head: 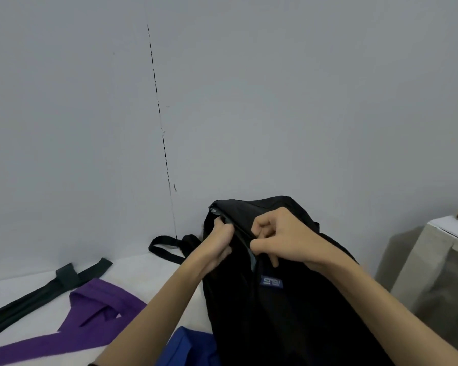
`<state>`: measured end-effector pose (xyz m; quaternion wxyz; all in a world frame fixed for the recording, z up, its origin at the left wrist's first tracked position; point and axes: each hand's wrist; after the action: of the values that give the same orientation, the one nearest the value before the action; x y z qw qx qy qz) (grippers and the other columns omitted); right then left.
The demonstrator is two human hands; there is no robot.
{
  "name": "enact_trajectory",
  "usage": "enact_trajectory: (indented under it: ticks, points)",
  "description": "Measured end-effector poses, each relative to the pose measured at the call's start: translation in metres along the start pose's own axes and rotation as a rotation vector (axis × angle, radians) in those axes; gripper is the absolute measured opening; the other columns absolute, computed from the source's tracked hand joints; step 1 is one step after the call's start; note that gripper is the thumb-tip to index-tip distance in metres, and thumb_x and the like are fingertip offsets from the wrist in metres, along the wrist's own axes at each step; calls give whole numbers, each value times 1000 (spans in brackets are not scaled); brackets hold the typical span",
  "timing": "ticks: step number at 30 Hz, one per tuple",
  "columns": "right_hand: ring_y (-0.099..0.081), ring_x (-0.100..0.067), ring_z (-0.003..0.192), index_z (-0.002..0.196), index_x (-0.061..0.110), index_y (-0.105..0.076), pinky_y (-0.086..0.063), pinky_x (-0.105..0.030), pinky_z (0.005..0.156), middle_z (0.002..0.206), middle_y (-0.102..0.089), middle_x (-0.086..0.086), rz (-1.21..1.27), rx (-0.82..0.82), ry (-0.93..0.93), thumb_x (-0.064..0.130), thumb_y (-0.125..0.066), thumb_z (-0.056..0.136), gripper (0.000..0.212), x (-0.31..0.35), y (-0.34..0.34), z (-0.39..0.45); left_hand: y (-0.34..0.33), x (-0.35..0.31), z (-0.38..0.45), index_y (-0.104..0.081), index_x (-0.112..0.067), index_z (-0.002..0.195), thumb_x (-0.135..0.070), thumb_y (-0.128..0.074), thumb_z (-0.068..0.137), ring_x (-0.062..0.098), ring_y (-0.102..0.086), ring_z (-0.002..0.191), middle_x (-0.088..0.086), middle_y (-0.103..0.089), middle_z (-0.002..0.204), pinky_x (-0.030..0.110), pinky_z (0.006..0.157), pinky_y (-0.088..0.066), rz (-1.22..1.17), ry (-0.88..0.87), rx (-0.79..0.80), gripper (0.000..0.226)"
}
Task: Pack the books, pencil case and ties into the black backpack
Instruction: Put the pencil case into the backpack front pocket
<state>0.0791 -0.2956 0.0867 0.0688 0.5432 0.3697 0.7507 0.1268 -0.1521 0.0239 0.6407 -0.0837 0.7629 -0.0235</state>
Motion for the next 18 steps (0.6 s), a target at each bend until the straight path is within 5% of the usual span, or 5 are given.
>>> enact_trajectory:
  ticks: [3,10,14,18]
  points:
    - [-47,-14,36,63,5,-49,-36,-11,47,50,-55,-6,42,41,-3,-3,-62,70,16,-2,6,3,6,2,-6,-35,-18,126,-4,-38,91,13,-58,72,5,-57,97,20,49,-49,198,-78,-3,37]
    - [-46,-13,36,61,7,-50,-37,-11,49,49,-53,-8,67,14,-8,-5,-63,70,20,-12,12,1,11,4,-14,-50,-8,117,-8,-59,88,14,-64,70,9,-62,85,20,58,-55,259,-102,-17,31]
    - [-44,-11,35,79,2,-60,-37,-11,49,50,-58,-7,90,-9,1,-5,-64,68,13,-10,10,3,5,5,-31,-55,-11,101,-7,-61,88,5,-61,47,-2,-65,71,15,47,-49,478,-112,176,15]
    - [-44,-12,37,85,5,-61,-37,-11,48,48,-58,-4,77,12,-4,-4,-65,69,19,-11,7,4,10,7,-45,-60,-11,92,1,-51,92,1,-62,55,-9,-64,64,13,52,-49,578,-94,382,16]
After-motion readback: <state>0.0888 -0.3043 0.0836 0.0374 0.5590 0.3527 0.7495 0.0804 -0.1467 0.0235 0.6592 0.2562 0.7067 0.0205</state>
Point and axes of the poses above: each hand's wrist, its own z-axis towards the middle knuckle, its own y-axis out of the back of the hand, x = y × z
